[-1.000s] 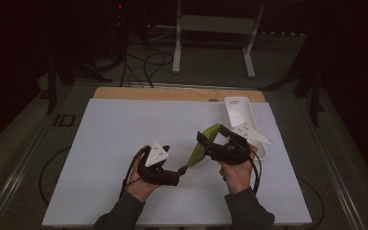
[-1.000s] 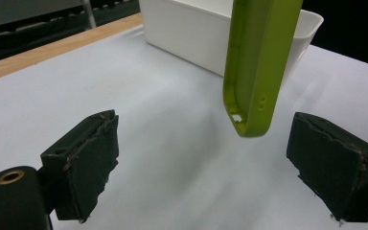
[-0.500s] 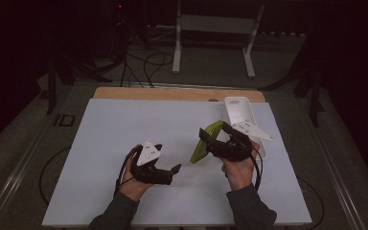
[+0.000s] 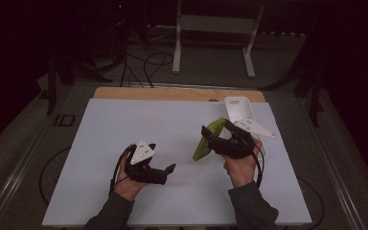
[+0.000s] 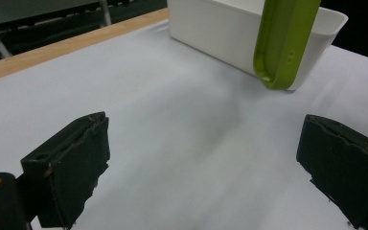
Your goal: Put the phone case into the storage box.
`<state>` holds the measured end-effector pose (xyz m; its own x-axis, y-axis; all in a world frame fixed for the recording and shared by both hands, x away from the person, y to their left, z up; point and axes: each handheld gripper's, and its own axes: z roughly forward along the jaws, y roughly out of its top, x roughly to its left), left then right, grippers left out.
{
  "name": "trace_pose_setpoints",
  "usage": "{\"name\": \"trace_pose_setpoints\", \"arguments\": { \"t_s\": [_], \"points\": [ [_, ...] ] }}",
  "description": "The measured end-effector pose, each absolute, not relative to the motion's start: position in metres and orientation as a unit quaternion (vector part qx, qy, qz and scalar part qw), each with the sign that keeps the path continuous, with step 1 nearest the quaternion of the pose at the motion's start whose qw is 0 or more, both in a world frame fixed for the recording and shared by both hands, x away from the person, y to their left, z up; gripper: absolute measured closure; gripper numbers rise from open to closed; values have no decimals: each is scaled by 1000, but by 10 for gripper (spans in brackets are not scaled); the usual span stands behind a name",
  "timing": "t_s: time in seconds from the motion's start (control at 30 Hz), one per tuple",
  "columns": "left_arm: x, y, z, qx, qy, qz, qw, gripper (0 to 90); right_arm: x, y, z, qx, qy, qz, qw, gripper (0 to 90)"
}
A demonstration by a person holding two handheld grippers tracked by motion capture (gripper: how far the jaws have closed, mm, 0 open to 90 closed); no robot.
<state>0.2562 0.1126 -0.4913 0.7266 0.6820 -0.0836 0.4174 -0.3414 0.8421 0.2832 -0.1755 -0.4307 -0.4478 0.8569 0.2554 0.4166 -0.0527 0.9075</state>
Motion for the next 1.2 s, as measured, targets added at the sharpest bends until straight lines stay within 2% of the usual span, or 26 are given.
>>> {"name": "trace_pose_setpoints", "arguments": {
  "t_s": [0.33, 1.2],
  "points": [
    [258, 114, -492, 809, 344, 140, 456, 1, 287, -180, -427, 485, 659, 534, 213, 161],
    [259, 124, -493, 808, 351, 157, 446, 0, 298, -192, -422, 494, 661, 511, 241, 161]
  ]
}}
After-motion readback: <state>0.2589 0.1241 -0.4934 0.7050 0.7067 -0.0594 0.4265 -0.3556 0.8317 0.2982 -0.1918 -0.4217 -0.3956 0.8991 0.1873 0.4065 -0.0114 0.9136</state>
